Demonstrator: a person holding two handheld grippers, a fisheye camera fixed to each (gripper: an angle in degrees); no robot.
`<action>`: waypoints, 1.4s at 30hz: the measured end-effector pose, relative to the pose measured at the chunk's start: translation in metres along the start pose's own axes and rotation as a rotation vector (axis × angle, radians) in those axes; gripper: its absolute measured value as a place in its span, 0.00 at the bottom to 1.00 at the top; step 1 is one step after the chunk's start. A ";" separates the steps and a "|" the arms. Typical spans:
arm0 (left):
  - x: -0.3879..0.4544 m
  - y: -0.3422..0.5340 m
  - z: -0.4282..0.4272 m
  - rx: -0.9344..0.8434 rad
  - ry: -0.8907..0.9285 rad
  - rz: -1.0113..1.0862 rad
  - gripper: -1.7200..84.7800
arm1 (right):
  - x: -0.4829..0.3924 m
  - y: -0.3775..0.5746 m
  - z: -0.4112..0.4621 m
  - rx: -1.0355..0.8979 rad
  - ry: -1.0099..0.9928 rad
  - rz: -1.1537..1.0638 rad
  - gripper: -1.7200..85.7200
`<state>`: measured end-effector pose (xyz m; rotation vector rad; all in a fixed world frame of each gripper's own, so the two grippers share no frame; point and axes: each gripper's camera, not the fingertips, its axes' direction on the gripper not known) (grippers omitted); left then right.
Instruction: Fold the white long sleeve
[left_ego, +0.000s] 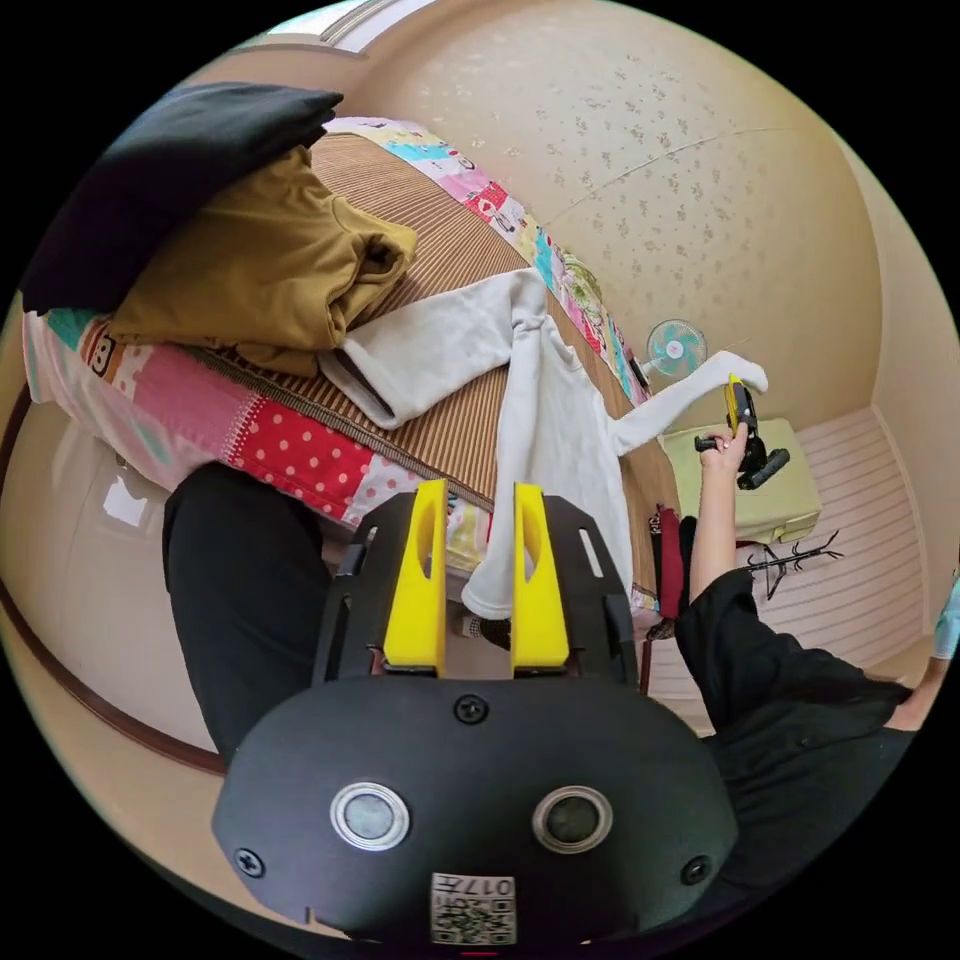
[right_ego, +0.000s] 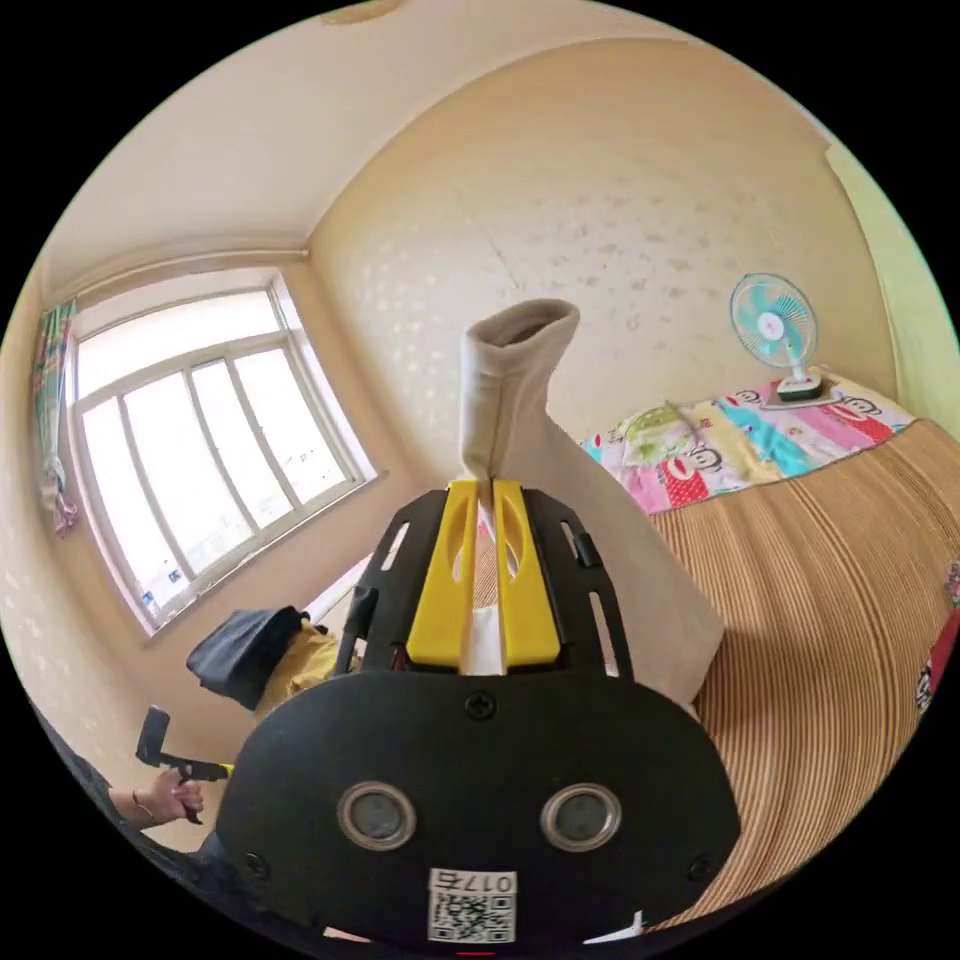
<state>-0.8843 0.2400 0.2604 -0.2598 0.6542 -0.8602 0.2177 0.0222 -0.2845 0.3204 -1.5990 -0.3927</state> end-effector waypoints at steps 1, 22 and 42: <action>-0.003 -0.001 -0.001 0.029 -0.016 -0.005 0.14 | -0.008 0.039 0.056 -0.184 -0.021 0.019 0.07; -0.001 -0.012 -0.084 0.243 -0.030 0.110 0.06 | -0.325 0.328 0.092 -0.605 -0.110 -1.048 0.19; -0.029 0.058 -0.090 0.142 0.109 0.081 0.14 | 0.064 0.130 0.027 -0.388 0.244 0.299 0.12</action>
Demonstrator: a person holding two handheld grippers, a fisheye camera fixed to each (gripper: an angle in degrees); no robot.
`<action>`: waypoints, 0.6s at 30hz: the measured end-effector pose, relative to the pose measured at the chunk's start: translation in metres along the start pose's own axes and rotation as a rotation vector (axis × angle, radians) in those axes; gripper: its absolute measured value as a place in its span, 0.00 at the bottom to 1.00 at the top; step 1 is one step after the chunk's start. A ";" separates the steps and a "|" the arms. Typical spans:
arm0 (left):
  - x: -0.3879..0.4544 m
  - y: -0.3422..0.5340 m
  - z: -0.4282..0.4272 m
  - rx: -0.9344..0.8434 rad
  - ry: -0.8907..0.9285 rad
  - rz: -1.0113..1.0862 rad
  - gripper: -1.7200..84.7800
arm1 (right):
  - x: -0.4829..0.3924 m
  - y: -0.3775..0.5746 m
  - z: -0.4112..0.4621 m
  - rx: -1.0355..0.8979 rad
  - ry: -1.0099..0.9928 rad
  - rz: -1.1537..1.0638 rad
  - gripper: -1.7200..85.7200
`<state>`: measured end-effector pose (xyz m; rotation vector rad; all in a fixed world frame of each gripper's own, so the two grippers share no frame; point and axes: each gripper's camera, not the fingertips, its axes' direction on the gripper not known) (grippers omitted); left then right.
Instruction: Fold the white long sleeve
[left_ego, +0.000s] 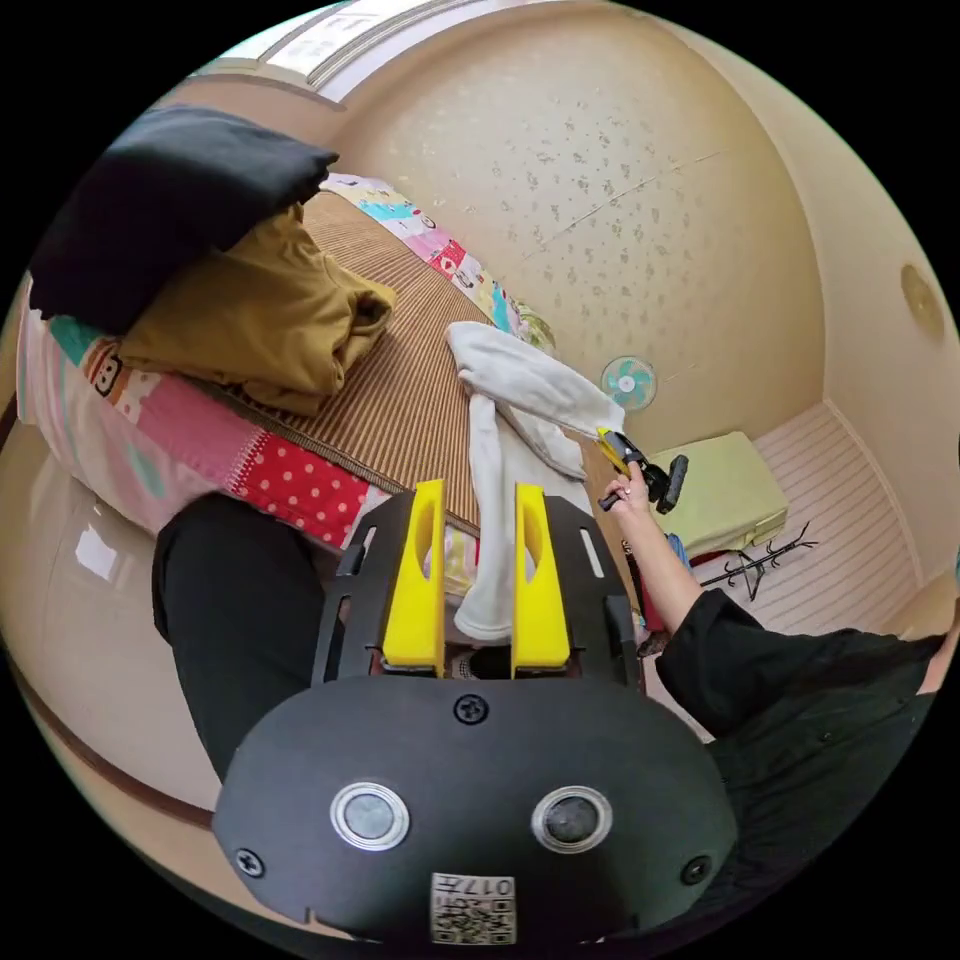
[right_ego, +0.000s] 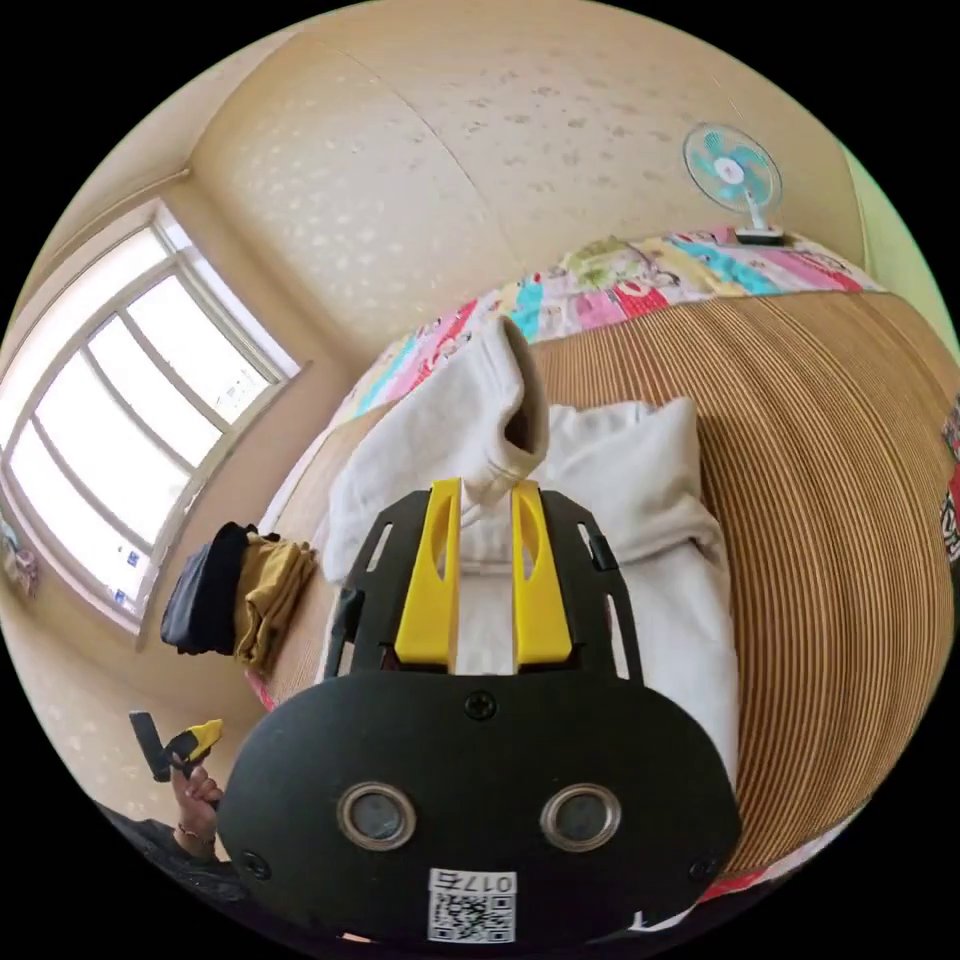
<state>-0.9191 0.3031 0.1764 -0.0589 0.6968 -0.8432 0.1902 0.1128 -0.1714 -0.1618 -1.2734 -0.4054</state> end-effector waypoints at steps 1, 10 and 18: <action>0.001 0.000 0.022 -0.069 -0.003 0.012 0.15 | 0.035 0.011 -0.001 -0.081 -0.003 0.050 0.14; -0.015 -0.003 0.117 -0.412 0.068 0.135 0.18 | 0.062 0.110 -0.134 -0.105 0.107 0.019 0.17; -0.047 0.000 0.153 -0.536 0.225 0.048 0.18 | 0.088 0.110 -0.157 -0.292 0.046 0.138 0.18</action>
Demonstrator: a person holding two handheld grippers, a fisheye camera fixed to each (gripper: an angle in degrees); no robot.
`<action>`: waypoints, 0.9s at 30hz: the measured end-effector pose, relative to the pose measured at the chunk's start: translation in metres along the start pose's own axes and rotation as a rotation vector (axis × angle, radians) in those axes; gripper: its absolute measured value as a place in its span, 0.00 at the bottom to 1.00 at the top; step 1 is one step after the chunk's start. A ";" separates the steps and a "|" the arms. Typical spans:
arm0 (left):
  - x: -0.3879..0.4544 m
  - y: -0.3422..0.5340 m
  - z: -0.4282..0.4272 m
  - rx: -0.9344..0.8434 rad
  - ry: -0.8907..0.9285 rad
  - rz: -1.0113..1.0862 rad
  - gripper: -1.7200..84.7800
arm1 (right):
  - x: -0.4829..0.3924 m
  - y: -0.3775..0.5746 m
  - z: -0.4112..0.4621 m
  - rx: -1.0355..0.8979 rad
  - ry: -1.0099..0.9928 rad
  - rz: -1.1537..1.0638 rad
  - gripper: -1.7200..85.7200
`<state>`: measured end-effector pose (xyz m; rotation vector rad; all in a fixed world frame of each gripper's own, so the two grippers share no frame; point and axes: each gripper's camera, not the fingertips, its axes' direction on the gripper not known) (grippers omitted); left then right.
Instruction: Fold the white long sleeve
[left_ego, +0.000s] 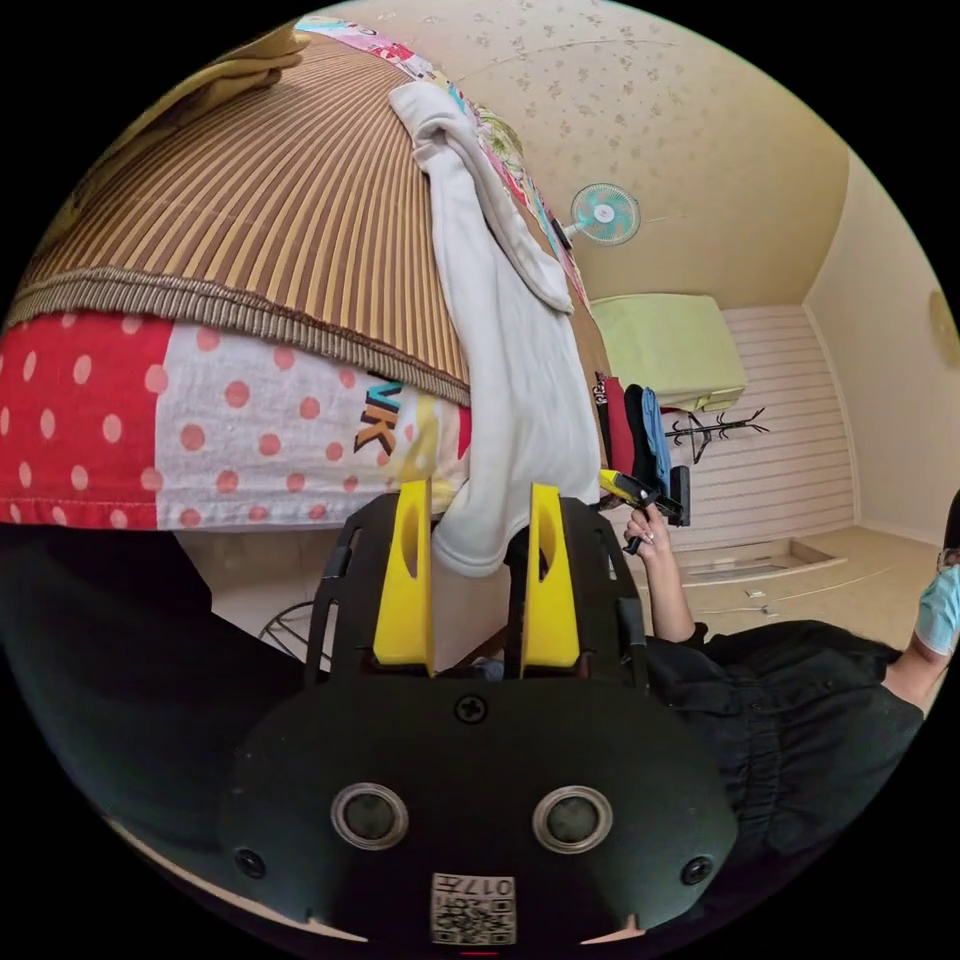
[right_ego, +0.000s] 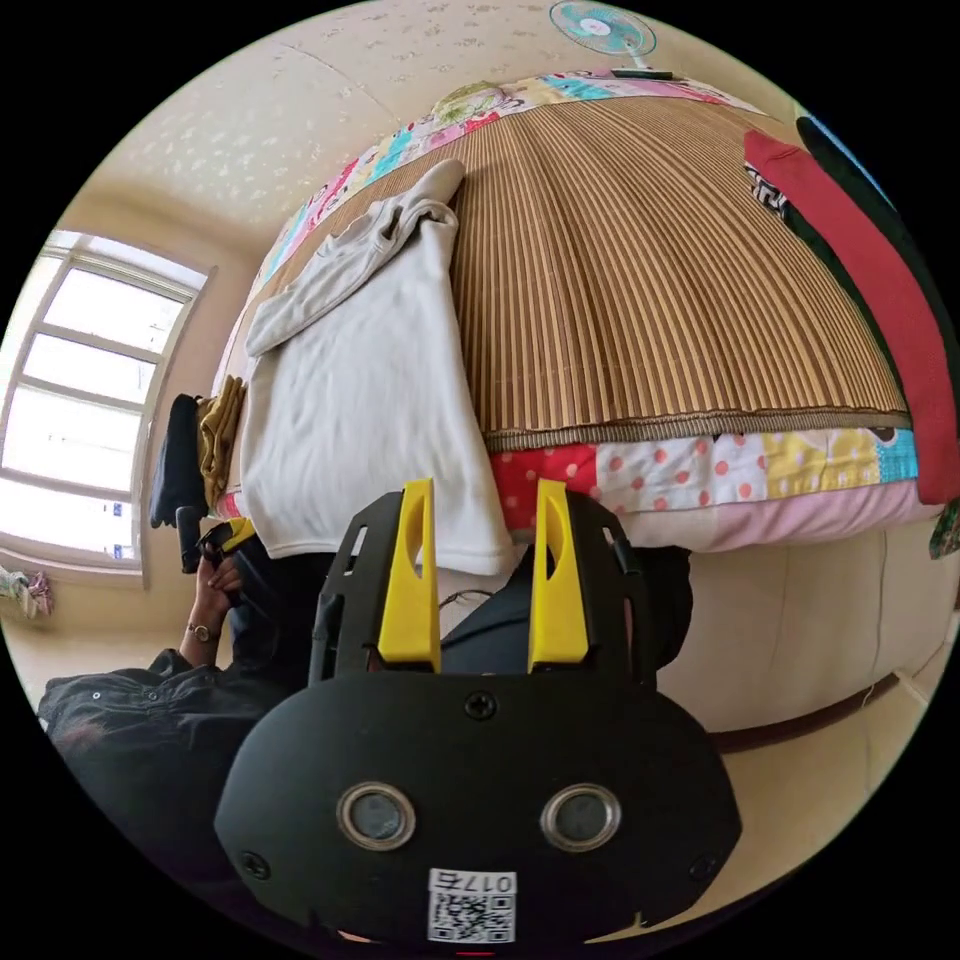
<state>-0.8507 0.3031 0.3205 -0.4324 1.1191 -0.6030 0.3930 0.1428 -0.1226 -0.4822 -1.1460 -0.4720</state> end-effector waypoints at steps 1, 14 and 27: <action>0.000 0.001 0.004 -0.026 0.025 0.009 0.18 | 0.004 -0.006 -0.002 -0.011 -0.041 0.028 0.17; 0.091 0.018 -0.070 0.155 0.164 0.184 0.09 | -0.005 -0.013 -0.113 0.154 -0.142 0.033 0.05; 0.012 0.016 0.078 -0.148 -0.067 -0.029 0.21 | 0.002 -0.042 -0.116 0.144 -0.029 0.183 0.05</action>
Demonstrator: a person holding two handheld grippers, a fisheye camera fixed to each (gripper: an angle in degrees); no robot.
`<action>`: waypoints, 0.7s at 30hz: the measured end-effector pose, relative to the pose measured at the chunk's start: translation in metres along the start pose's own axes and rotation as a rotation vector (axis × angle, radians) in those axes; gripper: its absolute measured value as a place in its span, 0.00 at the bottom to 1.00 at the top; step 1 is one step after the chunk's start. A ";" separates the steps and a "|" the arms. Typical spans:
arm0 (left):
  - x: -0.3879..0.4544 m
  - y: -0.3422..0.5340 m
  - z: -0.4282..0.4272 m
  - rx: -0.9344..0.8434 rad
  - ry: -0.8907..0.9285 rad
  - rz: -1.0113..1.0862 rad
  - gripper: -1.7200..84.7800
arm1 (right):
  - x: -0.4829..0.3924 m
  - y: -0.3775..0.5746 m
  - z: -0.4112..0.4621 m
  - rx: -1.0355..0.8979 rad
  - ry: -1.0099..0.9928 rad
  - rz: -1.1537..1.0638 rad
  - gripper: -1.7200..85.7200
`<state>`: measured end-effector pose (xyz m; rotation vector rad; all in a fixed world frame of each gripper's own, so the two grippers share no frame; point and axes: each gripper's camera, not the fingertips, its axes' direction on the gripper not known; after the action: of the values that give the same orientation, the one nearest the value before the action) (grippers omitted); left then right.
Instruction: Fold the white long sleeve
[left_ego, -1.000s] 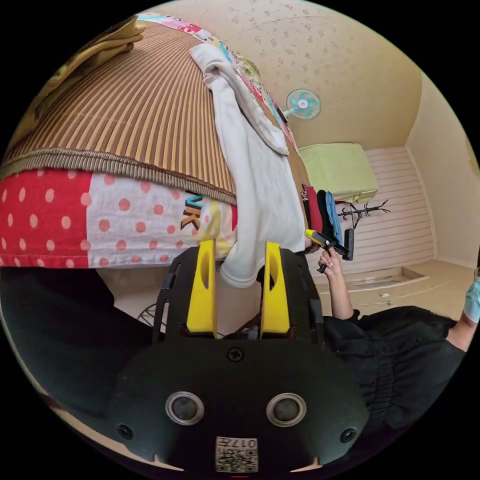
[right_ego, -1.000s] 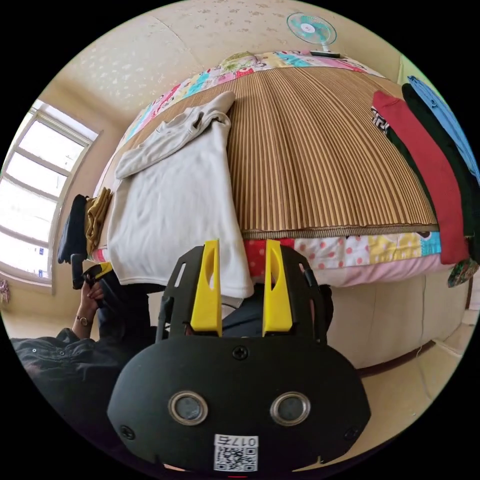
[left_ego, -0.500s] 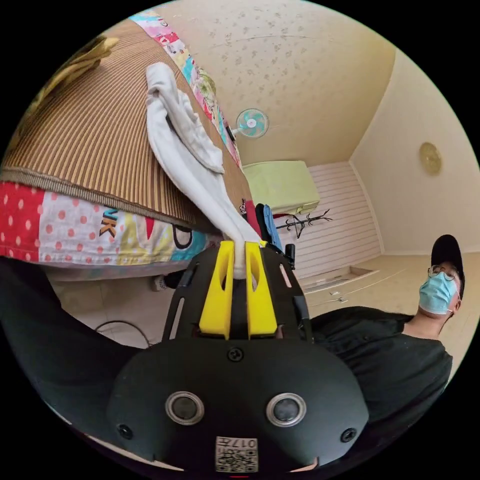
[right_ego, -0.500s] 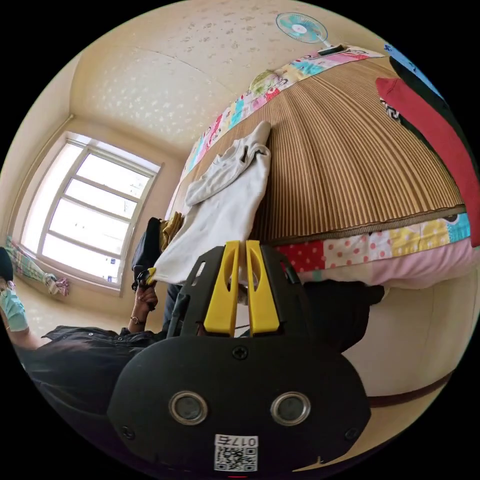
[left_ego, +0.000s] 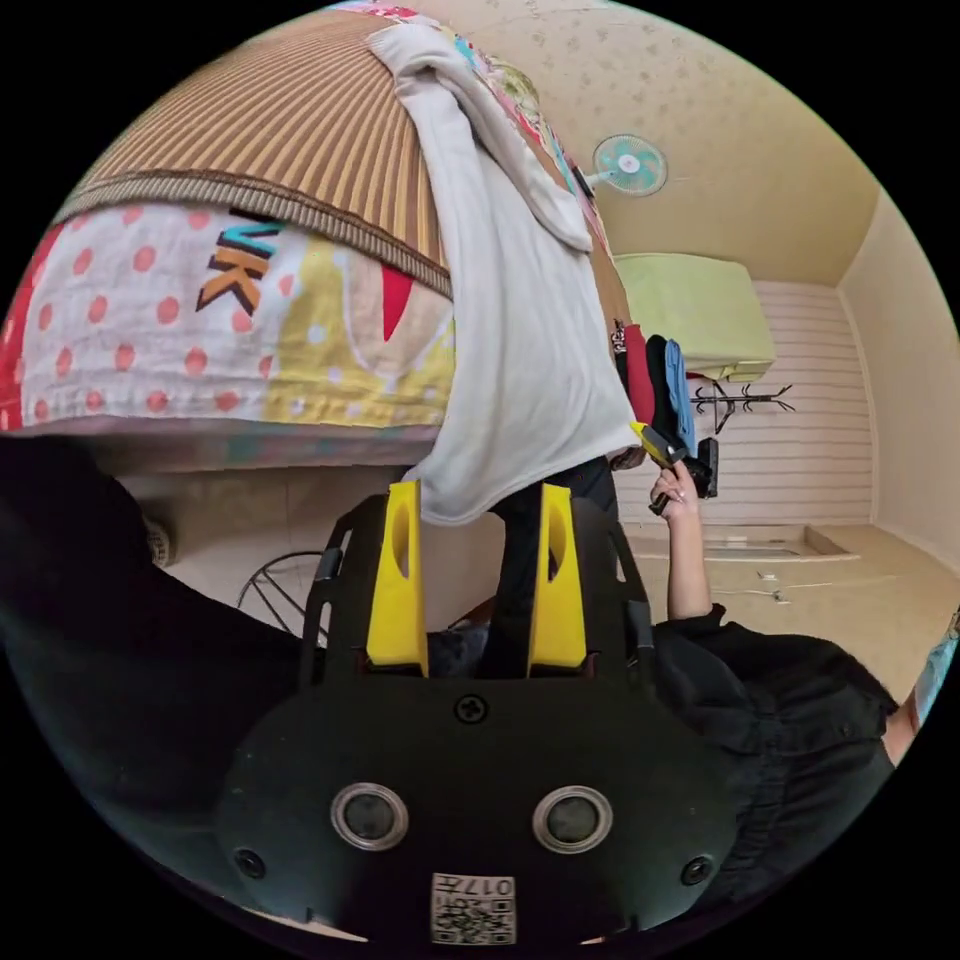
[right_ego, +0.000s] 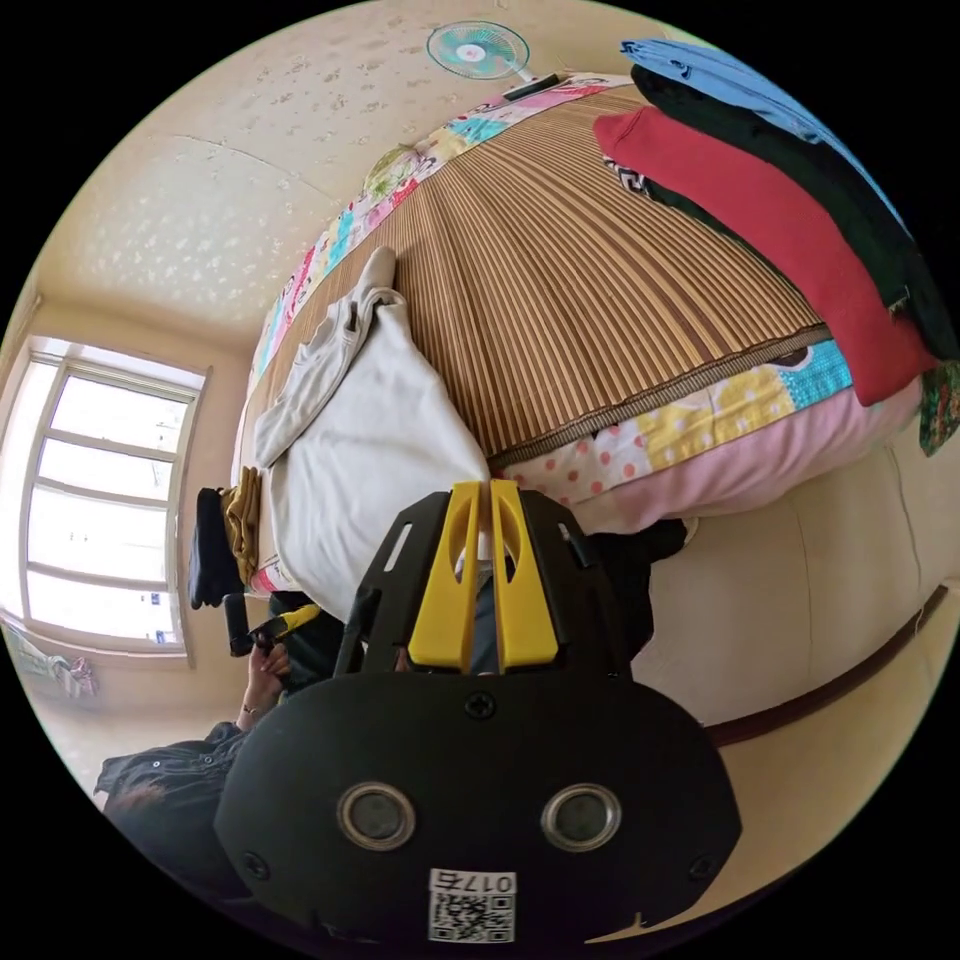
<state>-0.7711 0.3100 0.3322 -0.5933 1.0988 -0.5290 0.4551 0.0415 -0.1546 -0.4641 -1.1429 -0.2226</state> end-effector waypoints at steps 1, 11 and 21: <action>0.002 -0.006 0.015 -0.030 -0.060 0.025 0.21 | -0.002 -0.004 -0.003 -0.006 -0.007 -0.006 0.05; -0.015 -0.037 0.092 -0.161 -0.196 0.183 0.15 | -0.006 0.002 -0.014 -0.049 -0.024 -0.015 0.05; 0.023 0.033 -0.012 -0.074 0.184 0.321 0.08 | -0.005 0.056 -0.067 0.014 -0.456 -0.124 0.05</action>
<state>-0.7705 0.3166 0.2908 -0.4258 1.3631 -0.2677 0.5309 0.0597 -0.1950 -0.4430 -1.6212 -0.2222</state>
